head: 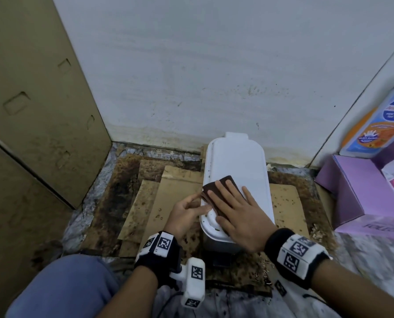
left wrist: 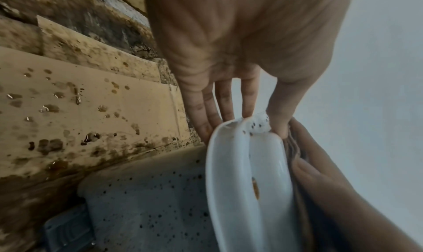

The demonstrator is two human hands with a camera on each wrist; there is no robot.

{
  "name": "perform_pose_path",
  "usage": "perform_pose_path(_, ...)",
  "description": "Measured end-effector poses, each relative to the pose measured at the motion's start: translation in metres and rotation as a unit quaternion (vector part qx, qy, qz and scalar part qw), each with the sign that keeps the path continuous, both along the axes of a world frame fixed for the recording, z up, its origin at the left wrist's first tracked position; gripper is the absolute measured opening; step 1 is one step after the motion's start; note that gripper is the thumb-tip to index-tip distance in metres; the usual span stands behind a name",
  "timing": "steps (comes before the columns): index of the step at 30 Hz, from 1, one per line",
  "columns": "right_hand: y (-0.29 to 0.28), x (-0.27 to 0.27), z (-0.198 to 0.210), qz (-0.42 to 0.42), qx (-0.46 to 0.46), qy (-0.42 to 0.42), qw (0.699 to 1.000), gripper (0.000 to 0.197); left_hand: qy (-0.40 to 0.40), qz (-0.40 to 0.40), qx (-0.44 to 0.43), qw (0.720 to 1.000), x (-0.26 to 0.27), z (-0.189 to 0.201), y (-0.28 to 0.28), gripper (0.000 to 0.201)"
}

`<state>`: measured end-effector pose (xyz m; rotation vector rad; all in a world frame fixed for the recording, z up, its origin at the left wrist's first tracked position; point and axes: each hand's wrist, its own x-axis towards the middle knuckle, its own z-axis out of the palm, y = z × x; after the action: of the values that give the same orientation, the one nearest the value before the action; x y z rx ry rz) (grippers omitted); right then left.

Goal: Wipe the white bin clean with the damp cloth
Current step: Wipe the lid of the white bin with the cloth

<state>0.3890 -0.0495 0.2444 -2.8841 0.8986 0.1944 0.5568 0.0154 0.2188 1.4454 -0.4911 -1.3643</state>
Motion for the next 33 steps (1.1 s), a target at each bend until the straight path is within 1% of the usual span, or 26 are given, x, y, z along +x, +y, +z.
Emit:
perform_pose_path(2,0.011,-0.001,-0.006,-0.012,-0.012,-0.025,1.000,0.059,-0.003,0.000,0.004,1.000,-0.001,0.000,0.000,0.046)
perform_pose_path(6,0.001,-0.002,-0.007,-0.043,-0.024,-0.024,0.999,0.061,-0.005,-0.001,-0.004,1.000,-0.004,0.000,0.001,0.042)
perform_pose_path(9,-0.012,-0.007,-0.006,-0.101,-0.017,-0.035,0.994,0.066,-0.004,0.005,0.001,1.000,-0.005,-0.002,0.000,0.046)
perform_pose_path(11,-0.018,-0.014,-0.007,-0.136,-0.012,-0.070,0.988,0.065,-0.011,0.007,0.004,1.000,-0.006,-0.003,0.000,0.046)
perform_pose_path(15,-0.015,-0.034,-0.013,-0.183,-0.025,-0.184,0.965,0.058,-0.040,0.013,0.004,0.999,-0.009,-0.001,-0.003,0.041)
perform_pose_path(17,-0.007,-0.041,-0.019,-0.215,-0.021,-0.245,0.945,0.053,-0.064,0.013,0.004,0.998,-0.009,0.000,-0.007,0.042)
perform_pose_path(19,-0.001,-0.045,-0.025,-0.241,-0.007,-0.326,0.914,0.049,-0.083,0.011,0.001,0.997,-0.011,0.003,-0.010,0.043)
perform_pose_path(21,0.001,-0.051,-0.026,-0.263,0.019,-0.418,0.869,0.048,-0.113,0.005,-0.012,0.993,-0.014,0.006,-0.014,0.045)
perform_pose_path(23,-0.002,-0.065,-0.024,-0.303,0.037,-0.481,0.822,0.054,-0.163,-0.004,-0.033,0.986,-0.017,0.010,-0.018,0.047)
perform_pose_path(24,-0.004,-0.072,-0.024,-0.323,0.040,-0.494,0.806,0.053,-0.193,-0.006,-0.041,0.980,-0.018,0.010,-0.020,0.049)
perform_pose_path(25,-0.006,-0.080,-0.026,-0.334,0.043,-0.495,0.801,0.051,-0.233,-0.012,-0.048,0.971,-0.019,0.011,-0.023,0.051)
perform_pose_path(26,-0.007,-0.086,-0.029,-0.334,0.047,-0.487,0.806,0.047,-0.281,-0.028,-0.055,0.958,-0.020,0.011,-0.025,0.052)
perform_pose_path(28,-0.003,-0.089,-0.034,-0.308,0.083,-0.453,0.832,0.042,-0.365,-0.073,-0.064,0.926,-0.023,0.010,-0.030,0.054)
perform_pose_path(30,0.006,-0.086,-0.038,-0.287,0.131,-0.420,0.851,0.047,-0.419,-0.105,-0.065,0.900,-0.025,0.009,-0.033,0.055)
perform_pose_path(31,0.009,-0.084,-0.038,-0.285,0.149,-0.415,0.851,0.047,-0.447,-0.114,-0.066,0.885,-0.026,0.008,-0.035,0.056)
perform_pose_path(32,0.011,-0.083,-0.039,-0.289,0.158,-0.416,0.848,0.045,-0.484,-0.128,-0.065,0.863,-0.026,0.007,-0.036,0.058)
perform_pose_path(33,0.010,-0.082,-0.038,-0.298,0.163,-0.418,0.843,0.044,-0.531,-0.147,-0.069,0.831,-0.027,0.007,-0.037,0.060)
